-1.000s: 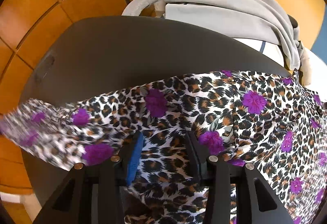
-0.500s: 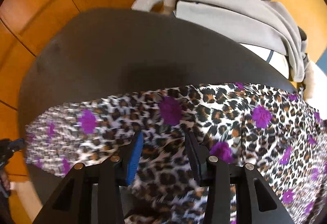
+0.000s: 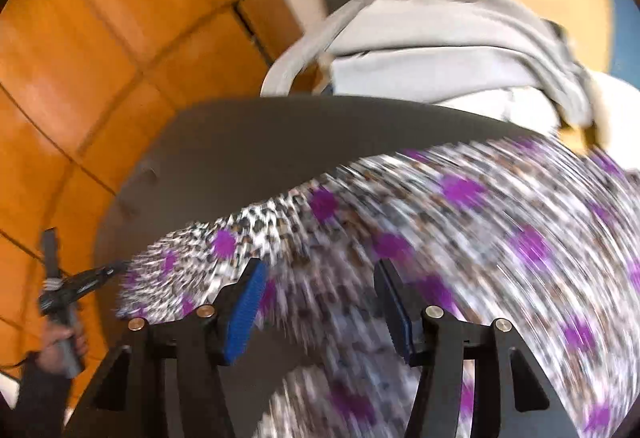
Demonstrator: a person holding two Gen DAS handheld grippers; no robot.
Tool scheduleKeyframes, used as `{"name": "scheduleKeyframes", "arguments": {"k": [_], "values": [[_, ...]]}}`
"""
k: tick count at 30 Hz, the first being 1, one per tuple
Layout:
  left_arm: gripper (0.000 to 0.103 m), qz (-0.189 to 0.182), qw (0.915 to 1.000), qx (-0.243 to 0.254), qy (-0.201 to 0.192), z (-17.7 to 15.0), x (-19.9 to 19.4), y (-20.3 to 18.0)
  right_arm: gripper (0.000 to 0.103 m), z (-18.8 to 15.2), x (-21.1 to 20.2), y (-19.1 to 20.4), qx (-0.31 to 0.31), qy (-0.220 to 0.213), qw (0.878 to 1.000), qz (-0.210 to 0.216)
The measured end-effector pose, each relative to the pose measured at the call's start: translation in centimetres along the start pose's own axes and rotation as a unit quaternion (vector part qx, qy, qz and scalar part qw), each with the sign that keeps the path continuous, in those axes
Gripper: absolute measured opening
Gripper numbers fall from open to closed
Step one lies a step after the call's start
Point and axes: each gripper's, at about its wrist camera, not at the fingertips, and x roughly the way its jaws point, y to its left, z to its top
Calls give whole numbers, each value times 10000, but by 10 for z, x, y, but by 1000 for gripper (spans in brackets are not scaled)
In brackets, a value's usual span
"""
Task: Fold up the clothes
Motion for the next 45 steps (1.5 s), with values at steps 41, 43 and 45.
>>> {"name": "scheduleKeyframes", "arguments": {"k": [41,43,45], "values": [[22,-2108,7128,6593,1127,-257,-71,-539,32,-279,-240,-188,2315,-1379,9630,-37],[6,-2015,7147,6610,1079,-255,-69,-539,31,-272,-240,-178,2083,-1317,9691,-52],[4,-2095,7221,6505,1074,-248,-71,-538,31,-273,-233,-167,1897,-1142,9752,-2]]}}
